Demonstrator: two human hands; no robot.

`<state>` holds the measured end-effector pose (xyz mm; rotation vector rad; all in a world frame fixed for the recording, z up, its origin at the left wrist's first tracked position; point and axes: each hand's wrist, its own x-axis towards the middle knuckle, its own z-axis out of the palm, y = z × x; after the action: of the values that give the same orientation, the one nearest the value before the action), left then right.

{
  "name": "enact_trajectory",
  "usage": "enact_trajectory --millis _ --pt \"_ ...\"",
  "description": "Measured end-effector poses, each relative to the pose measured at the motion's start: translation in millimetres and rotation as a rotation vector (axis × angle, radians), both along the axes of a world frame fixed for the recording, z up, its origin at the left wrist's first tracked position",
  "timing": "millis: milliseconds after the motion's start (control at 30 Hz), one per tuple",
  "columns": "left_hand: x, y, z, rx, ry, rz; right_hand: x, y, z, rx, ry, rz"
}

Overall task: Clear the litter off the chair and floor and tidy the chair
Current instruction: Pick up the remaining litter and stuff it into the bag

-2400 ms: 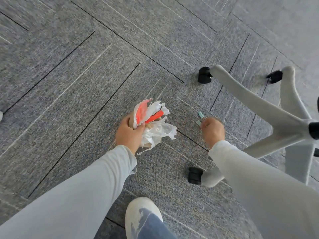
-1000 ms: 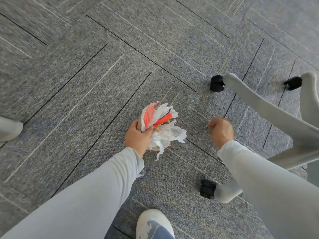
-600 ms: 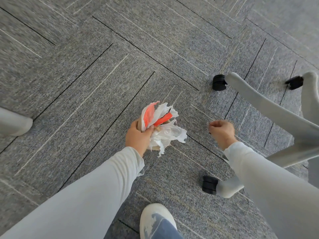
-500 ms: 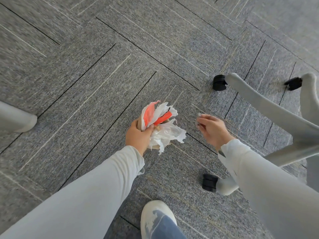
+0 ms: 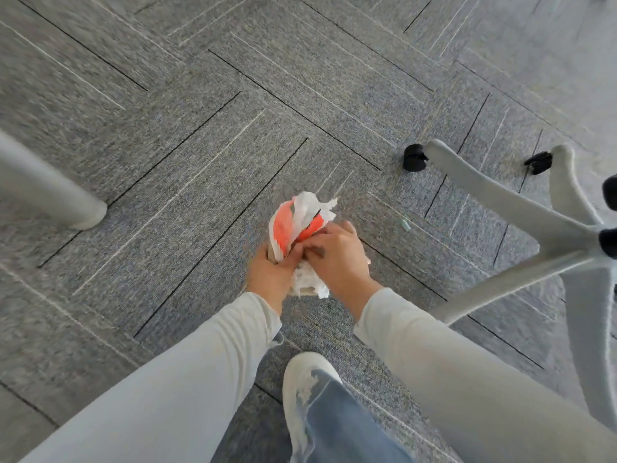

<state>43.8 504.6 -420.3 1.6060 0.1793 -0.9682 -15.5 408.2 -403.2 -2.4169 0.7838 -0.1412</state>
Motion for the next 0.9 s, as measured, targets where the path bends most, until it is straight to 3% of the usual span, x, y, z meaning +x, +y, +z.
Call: enact_trajectory --millis 100,233,333,467,633,900 --pt "-10.7 -7.6 -6.6 0.018 -0.005 0.017 -19.1 -11.2 -7.5 0.062 -0.04 0.016" --pt "-14.8 -33.1 -16.6 0.11 -0.141 -0.011 -38.5 -60.2 -26.4 0.149 -0.039 -0.336" --pt "-8.3 -52.3 -24.0 0.18 -0.17 -0.064 -51.9 -107.9 -49.8 0.127 0.198 -0.544" --pt "15.3 -71.2 -34.5 0.187 -0.113 -0.104 -60.5 -156.2 -76.5 0.186 0.461 -0.597" --pt "36.2 -87.3 -47.7 0.194 -0.12 -0.145 -52.1 -192.2 -82.8 0.12 0.496 -0.665" --pt "33.1 -103.9 -50.2 0.191 -0.116 -0.155 -51.7 -193.3 -82.9 0.184 0.452 -0.698"
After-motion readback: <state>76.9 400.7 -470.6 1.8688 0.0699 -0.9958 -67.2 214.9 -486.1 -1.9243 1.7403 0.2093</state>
